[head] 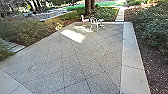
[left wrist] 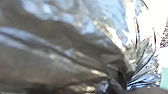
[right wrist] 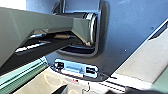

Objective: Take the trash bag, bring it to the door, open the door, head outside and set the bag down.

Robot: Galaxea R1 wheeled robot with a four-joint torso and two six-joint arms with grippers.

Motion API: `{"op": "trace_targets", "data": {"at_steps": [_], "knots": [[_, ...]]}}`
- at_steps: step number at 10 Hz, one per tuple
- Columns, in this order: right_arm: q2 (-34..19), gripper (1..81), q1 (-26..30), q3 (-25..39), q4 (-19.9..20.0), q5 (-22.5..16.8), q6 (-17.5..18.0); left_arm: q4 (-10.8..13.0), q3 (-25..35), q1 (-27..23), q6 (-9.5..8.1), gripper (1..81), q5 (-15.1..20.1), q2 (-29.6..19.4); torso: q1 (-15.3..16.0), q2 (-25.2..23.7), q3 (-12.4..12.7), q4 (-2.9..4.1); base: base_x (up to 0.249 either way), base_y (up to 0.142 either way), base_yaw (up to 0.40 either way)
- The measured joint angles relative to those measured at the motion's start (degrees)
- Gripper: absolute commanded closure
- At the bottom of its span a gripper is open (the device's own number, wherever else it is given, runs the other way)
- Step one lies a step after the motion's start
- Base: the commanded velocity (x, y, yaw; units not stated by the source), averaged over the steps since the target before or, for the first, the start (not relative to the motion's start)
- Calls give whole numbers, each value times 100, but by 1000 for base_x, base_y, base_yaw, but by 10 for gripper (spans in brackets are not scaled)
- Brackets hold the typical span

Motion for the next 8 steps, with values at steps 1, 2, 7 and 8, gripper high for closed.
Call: {"op": "trace_targets", "data": {"at_steps": [1,2,7,8], "knots": [[0,10,9,-10,0,2,0,-48,-133,-226,0,811,180,74,0,0,-166,0,0,0,0],[0,10,11,-11,0,-7,-4,-72,-369,-363,-2,811,402,201,5,2,-221,0,0,0,0],[-9,10,27,-11,-2,-9,-34,-196,-1786,-1399,-11,811,1525,873,5,6,-271,0,0,0,0],[-9,10,27,-11,-2,-7,-37,-240,-1908,-1679,-15,811,1685,877,7,9,-273,0,0,0,0]]}}
